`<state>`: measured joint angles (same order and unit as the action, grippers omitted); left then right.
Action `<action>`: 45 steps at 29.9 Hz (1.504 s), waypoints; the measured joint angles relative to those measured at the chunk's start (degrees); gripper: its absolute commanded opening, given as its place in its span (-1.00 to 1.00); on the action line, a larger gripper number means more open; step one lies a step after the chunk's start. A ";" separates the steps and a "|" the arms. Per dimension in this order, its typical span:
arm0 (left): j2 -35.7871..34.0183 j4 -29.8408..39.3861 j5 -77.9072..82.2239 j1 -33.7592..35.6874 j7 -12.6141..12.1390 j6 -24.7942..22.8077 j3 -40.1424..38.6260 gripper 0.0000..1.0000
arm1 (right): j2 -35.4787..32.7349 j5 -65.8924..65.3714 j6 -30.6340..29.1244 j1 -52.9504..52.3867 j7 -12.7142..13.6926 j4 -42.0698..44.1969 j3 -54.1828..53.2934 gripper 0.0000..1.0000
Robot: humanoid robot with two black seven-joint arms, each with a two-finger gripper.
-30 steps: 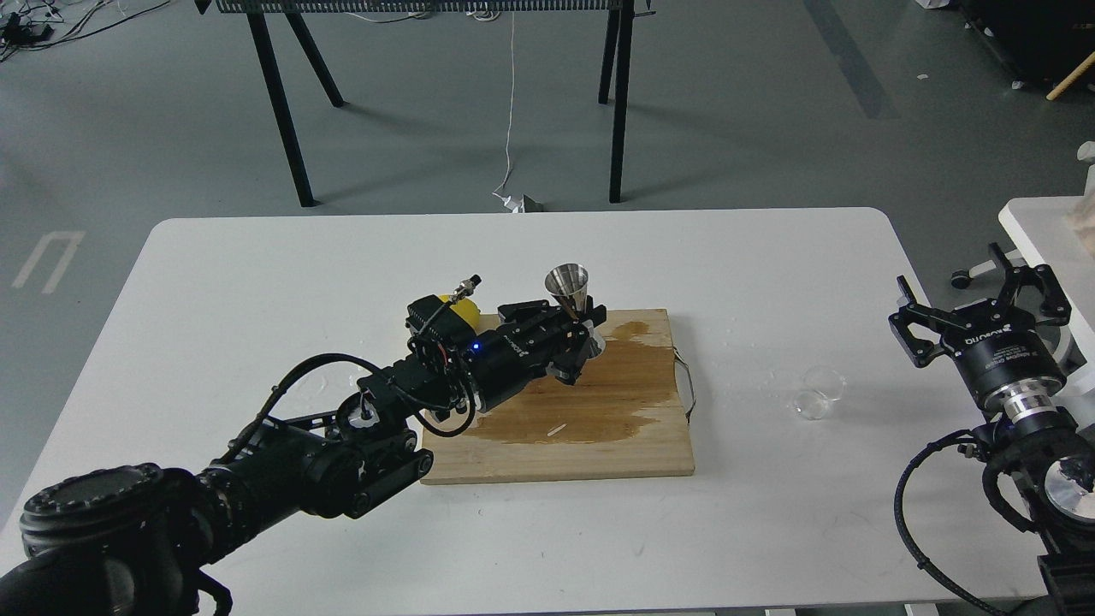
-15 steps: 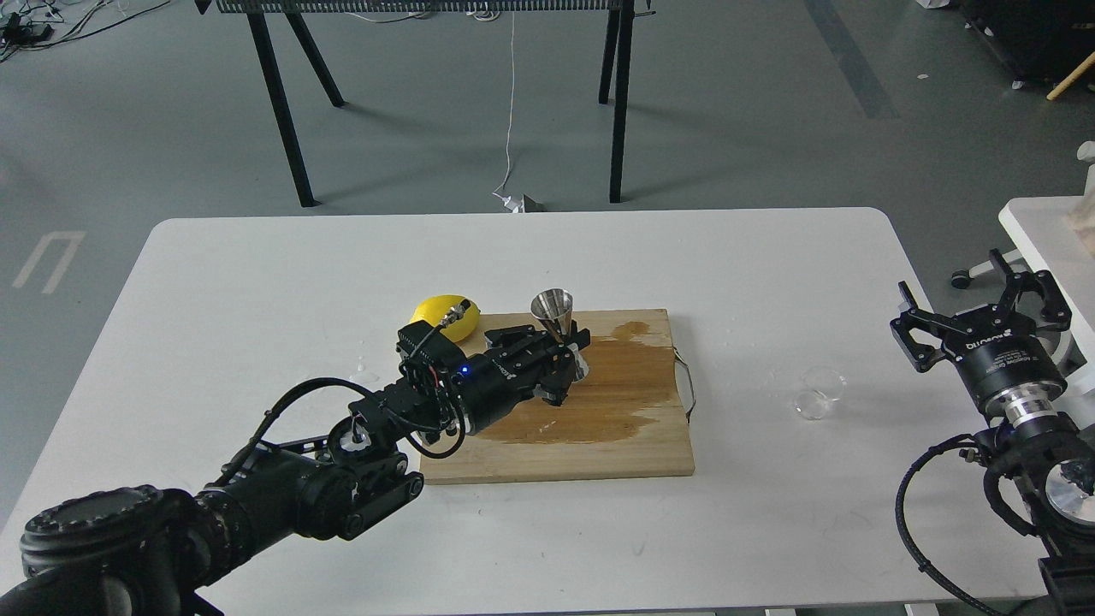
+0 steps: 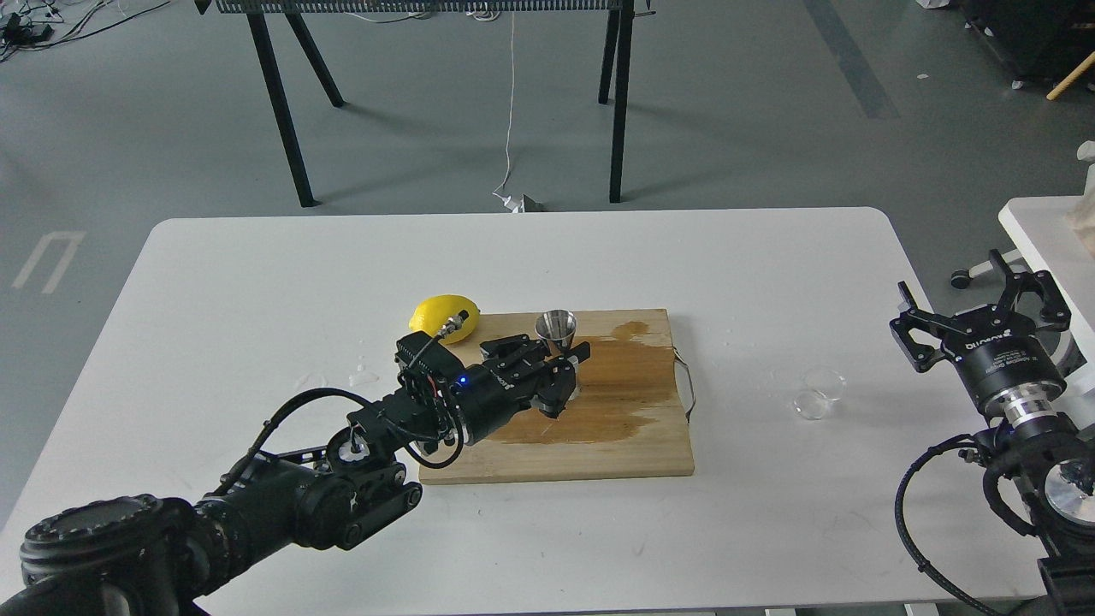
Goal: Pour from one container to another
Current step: 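Lower the jigger onto the board center and open the left gripper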
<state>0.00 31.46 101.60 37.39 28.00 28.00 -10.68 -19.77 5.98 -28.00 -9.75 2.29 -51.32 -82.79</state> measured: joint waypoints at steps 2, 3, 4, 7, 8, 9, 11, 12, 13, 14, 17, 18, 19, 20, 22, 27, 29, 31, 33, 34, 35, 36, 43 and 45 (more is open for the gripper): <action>0.00 -0.01 0.00 -0.03 0.00 0.00 0.02 -0.27 | 0.00 0.00 0.00 0.00 0.00 0.00 0.00 0.98; 0.00 -0.03 0.00 -0.03 0.00 0.00 0.03 -0.26 | 0.00 0.00 0.00 0.00 0.00 0.00 0.00 0.98; 0.00 -0.05 0.00 -0.03 0.00 0.00 0.03 -0.26 | 0.00 0.00 0.00 0.00 0.00 0.00 0.00 0.98; 0.00 -0.08 0.01 -0.04 0.01 0.00 0.04 -0.21 | 0.00 0.00 0.00 0.00 0.00 0.00 0.00 0.98; 0.00 -0.08 0.01 -0.04 0.01 0.00 0.04 -0.19 | 0.00 0.00 0.00 0.00 0.00 0.00 0.00 0.98; 0.00 -0.09 0.00 -0.04 0.01 0.00 0.04 -0.17 | 0.00 0.00 0.00 0.00 0.00 0.00 0.00 0.98; 0.00 -0.09 0.01 -0.04 0.01 0.00 0.04 -0.12 | 0.00 0.00 0.00 0.00 0.00 0.00 0.00 0.98; 0.00 -0.09 0.01 -0.04 0.01 0.00 0.04 -0.09 | 0.00 0.00 0.00 0.00 0.00 0.00 0.00 0.98; 0.00 -0.09 0.01 -0.04 0.01 0.00 0.04 -0.06 | 0.00 0.00 0.00 0.00 0.00 0.00 0.00 0.98; 0.00 -0.09 0.01 -0.05 0.01 0.00 0.04 -0.03 | 0.00 0.00 0.00 0.00 0.00 0.00 0.00 0.98; 0.00 -0.09 0.01 -0.31 0.01 0.00 0.05 0.04 | 0.00 0.00 0.00 0.00 0.00 0.00 0.00 0.98; 0.00 -0.09 0.01 -0.36 0.01 0.00 0.08 0.07 | 0.00 0.00 0.00 0.00 0.00 0.00 0.00 0.98; 0.00 -0.09 0.01 -0.41 0.01 0.00 0.10 0.10 | 0.00 0.00 0.00 0.00 0.00 0.00 0.00 0.98; 0.00 -0.09 0.01 -0.46 0.01 0.00 0.12 0.13 | 0.00 0.00 0.00 0.00 0.00 0.00 0.00 0.98; 0.00 -0.09 0.01 -0.60 0.01 0.00 0.16 0.23 | 0.00 0.00 0.00 0.00 0.00 0.00 0.00 0.98; 0.00 -0.09 0.01 -1.21 0.01 0.00 0.67 0.53 | 0.00 0.00 0.00 0.00 0.00 0.00 0.00 0.98; 0.00 -0.09 0.01 -1.40 0.01 0.00 0.72 0.60 | 0.00 0.00 0.00 0.00 0.00 0.00 0.00 0.98; 0.00 -0.09 0.01 -1.61 0.01 0.00 0.75 0.67 | 0.00 0.00 0.00 0.00 0.00 0.00 0.02 0.98; 0.00 -0.09 0.01 -1.68 0.01 0.00 0.75 0.75 | 0.00 0.00 0.00 0.00 0.00 0.00 0.12 0.98; 0.00 -0.09 0.01 -1.69 0.01 0.00 0.75 0.77 | 0.00 0.00 0.00 0.00 0.00 0.00 0.14 0.98; 0.00 -0.09 0.01 -1.72 0.01 0.00 0.75 0.78 | 0.00 0.00 0.00 0.00 0.00 0.00 0.16 0.98; 0.00 -0.09 0.01 -1.76 0.01 0.00 0.75 0.79 | 0.00 0.00 0.00 0.00 0.00 0.00 0.18 0.98; 0.00 -0.09 0.01 -2.46 0.01 0.00 0.77 0.81 | 0.00 0.00 0.00 0.15 0.00 0.00 0.26 0.98; 0.00 -0.09 0.00 -2.60 0.01 0.00 0.78 0.81 | 0.00 0.00 0.00 0.23 0.00 0.00 0.23 0.98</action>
<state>0.00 31.37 101.60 34.79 28.01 28.00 -9.90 -19.78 5.98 -28.00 -9.52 2.29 -51.33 -82.56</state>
